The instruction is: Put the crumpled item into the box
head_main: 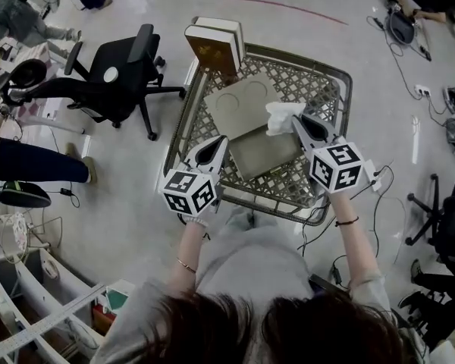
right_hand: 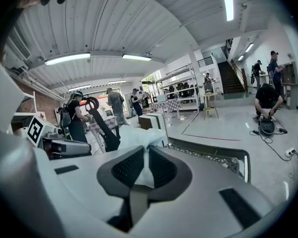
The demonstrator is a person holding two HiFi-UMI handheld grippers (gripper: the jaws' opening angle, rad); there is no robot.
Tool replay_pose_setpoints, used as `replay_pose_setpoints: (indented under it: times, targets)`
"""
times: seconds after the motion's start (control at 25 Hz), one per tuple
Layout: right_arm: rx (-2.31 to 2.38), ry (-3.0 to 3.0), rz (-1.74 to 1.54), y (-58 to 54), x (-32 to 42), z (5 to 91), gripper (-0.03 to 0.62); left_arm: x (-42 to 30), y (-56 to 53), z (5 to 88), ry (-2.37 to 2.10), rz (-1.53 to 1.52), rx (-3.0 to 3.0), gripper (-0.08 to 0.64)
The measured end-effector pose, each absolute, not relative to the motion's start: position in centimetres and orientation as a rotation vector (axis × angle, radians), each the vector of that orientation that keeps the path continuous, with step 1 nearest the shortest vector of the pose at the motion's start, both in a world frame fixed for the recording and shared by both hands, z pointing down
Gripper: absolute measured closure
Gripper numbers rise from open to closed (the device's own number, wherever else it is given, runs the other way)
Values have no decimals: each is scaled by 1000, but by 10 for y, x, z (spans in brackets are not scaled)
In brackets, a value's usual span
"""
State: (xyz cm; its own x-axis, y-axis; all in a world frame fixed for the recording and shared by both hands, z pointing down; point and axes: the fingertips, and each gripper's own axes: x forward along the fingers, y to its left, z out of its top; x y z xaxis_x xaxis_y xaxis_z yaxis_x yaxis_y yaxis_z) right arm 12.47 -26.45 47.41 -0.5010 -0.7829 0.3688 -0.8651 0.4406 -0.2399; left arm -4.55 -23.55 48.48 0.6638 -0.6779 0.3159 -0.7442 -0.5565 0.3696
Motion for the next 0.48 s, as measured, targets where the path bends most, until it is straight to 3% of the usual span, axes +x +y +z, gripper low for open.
replay_pose_setpoints:
  times: [0.48]
  targets:
    - [1184,-2371,758,-270,92,573,545,-49,-238,553,-1079,233,2256,543]
